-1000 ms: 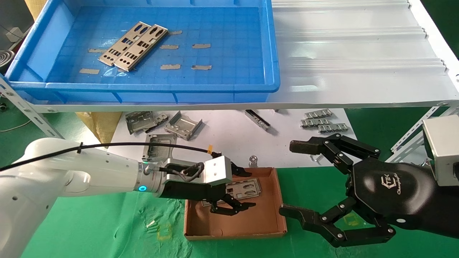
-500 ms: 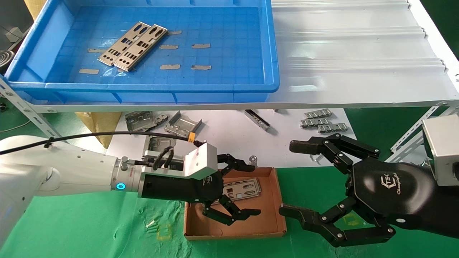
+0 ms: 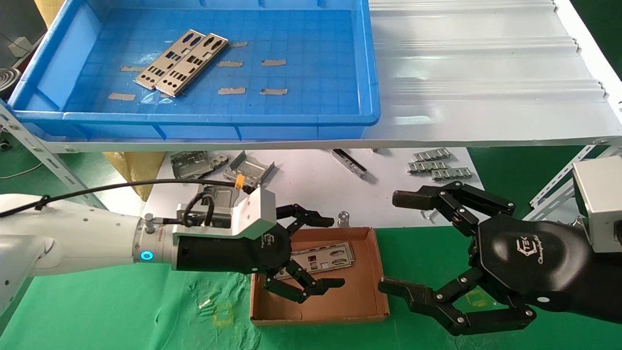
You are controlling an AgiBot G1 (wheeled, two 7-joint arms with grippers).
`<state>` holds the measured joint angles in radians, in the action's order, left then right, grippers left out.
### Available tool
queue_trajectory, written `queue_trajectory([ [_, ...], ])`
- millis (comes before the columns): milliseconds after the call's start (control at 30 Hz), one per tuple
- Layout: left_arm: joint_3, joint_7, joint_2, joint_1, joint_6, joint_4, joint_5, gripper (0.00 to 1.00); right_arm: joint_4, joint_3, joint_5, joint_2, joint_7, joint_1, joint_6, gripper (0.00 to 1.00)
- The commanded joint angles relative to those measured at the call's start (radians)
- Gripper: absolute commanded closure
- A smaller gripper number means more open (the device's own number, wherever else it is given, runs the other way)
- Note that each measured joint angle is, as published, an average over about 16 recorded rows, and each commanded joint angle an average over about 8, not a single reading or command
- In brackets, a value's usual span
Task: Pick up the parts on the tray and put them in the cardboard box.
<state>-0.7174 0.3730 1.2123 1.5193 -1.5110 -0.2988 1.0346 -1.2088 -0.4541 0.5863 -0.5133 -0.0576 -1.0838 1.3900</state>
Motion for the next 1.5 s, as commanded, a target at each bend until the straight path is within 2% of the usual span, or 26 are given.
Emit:
queue_trajectory([
  [33,0.016,-0.020,-0.022,-0.016,0.001,-0.036,-0.011,0.00,0.000,0.000,0.000,0.000,0.000,0.000,0.000,0.00],
  [1500,0.382,-0.489,-0.525,-0.388,0.013,-0.860,-0.265,0.00,0.000,0.000,0.000,0.000,0.000,0.000,0.000,0.00],
])
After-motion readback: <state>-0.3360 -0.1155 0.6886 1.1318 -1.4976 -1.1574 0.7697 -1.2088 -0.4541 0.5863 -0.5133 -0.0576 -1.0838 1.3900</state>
